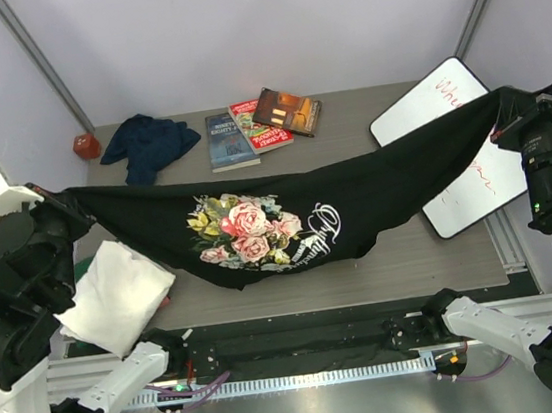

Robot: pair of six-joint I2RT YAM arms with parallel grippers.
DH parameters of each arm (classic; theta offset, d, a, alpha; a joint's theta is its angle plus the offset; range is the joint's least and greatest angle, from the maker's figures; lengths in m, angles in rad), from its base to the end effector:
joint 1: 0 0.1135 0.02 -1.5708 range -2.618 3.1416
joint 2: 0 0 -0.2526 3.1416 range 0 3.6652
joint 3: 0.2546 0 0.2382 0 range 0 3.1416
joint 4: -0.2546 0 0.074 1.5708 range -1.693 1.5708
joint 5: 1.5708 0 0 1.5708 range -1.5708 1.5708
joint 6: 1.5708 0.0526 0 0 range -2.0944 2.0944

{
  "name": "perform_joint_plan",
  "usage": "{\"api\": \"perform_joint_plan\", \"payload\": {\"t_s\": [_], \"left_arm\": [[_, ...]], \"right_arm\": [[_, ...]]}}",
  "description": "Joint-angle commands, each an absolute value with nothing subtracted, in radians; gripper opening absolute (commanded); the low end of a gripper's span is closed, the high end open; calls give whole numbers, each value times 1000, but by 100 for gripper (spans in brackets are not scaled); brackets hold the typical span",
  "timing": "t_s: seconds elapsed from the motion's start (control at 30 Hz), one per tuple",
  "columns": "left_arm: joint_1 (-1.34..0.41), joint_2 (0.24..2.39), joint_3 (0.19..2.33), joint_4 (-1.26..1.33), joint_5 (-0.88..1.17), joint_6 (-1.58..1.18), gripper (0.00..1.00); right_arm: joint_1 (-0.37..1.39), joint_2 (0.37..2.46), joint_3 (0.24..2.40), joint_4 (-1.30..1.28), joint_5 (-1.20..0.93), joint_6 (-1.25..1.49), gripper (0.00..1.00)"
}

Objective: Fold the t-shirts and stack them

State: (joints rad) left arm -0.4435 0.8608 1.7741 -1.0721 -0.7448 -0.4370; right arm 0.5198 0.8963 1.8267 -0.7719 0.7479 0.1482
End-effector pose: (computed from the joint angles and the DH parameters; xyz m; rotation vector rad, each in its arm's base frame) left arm 0.0695 0.0065 0.5064 -0.5280 1.6026 -0.0160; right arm 0.0725 0.0003 0.5492 0.3535 1.4112 0.0180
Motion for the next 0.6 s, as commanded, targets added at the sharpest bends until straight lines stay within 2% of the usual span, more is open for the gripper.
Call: {"api": "perform_joint_plan", "payload": {"t_s": [0.0, 0.17, 0.3, 0.4, 0.57], "left_arm": [[-439, 908, 1708, -1118, -637, -478, 0], [-439, 982, 1502, -1147, -416, -593, 0], [-440, 990, 1257, -1126, -177, -685, 0], [-440, 962, 1135, -1140, -207, -713, 0], [-440, 969, 1098, -1227, -204, -747, 0]], "right_arm": [[518, 913, 1807, -791, 720, 149, 1], [518, 923, 1709, -833, 646, 190, 1], [518, 937, 1680, -879, 652, 189, 1], [518, 940, 1669, -893, 658, 186, 1], [518, 946, 1637, -893, 643, 206, 1]]}}
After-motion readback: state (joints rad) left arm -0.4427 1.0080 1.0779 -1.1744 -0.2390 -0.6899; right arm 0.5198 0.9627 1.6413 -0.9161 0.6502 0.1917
